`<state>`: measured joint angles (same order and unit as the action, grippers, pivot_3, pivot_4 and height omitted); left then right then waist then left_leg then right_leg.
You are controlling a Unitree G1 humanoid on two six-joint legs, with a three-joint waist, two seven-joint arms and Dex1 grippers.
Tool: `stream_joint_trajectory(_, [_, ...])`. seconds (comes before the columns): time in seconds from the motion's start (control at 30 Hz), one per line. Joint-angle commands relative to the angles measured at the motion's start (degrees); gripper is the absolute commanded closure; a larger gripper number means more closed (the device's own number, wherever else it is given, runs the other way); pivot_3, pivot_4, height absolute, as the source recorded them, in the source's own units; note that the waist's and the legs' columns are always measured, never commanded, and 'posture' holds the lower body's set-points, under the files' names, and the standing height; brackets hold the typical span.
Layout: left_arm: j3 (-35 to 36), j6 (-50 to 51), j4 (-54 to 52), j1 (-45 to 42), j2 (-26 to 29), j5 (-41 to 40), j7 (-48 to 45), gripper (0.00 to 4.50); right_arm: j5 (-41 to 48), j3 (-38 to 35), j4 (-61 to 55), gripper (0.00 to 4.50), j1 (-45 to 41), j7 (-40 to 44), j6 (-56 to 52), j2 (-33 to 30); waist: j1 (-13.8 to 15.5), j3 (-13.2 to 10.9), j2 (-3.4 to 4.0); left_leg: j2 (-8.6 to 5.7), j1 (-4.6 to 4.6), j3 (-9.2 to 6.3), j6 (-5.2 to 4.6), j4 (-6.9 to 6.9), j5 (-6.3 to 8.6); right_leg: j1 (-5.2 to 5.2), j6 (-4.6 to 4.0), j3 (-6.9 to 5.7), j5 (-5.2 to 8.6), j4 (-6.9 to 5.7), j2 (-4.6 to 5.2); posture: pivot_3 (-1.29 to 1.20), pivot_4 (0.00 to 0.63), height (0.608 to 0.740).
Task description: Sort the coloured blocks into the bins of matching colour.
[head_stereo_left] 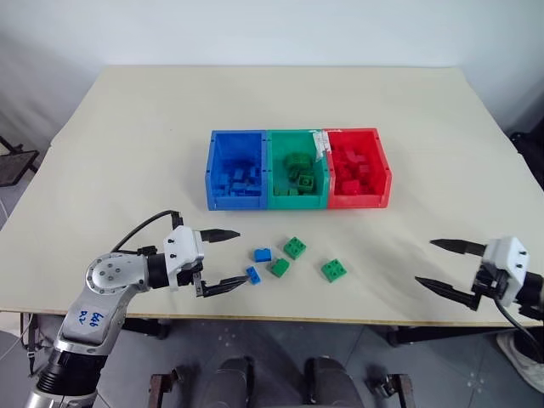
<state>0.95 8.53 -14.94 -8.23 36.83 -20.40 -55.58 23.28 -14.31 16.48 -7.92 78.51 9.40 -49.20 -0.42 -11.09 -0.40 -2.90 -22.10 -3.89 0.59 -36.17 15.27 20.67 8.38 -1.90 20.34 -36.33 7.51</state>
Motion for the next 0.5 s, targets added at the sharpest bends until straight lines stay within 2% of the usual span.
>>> stream_joint_trajectory(0.03, [2.5,-1.3,-0.7,2.1,0.7,0.1,1.1,0.00,-0.1,7.4,-2.4,0.02,-6.8,6.4,-3.8,0.3,0.0,0.0,0.01,0.01,0.00,-0.01,0.00,-0.01,0.00,0.00,0.00,-0.01,0.00,0.02,-0.01,0.00,0.150,0.740])
stream_joint_trajectory(0.2, [6.8,-2.0,-1.4,7.7,2.3,-0.4,1.4,0.00,-3.9,19.4,-0.5,0.02,-17.2,13.4,-7.6,2.5,0.3,0.0,0.02,0.04,-0.07,-0.10,-0.02,-0.03,0.14,-0.01,-0.01,-0.05,-0.01,0.21,0.00,0.00,0.150,0.740])
stream_joint_trajectory(0.4, [10.4,-1.6,-4.8,13.6,2.6,-0.9,2.8,0.00,-6.0,31.5,6.0,0.02,-25.1,14.0,-3.4,4.6,0.7,0.0,0.03,0.00,-0.22,-0.22,-0.09,-0.07,0.30,-0.02,-0.01,-0.19,-0.02,0.42,0.08,0.00,0.150,0.740])
stream_joint_trajectory(0.5, [11.5,-1.1,-6.4,15.4,2.5,-1.2,3.7,0.00,-5.4,34.4,8.7,0.61,-26.2,14.0,-0.7,5.0,0.7,0.0,0.03,0.00,-0.26,-0.26,-0.09,-0.07,0.36,-0.01,-0.01,-0.24,-0.02,0.47,0.07,0.00,0.150,0.740])
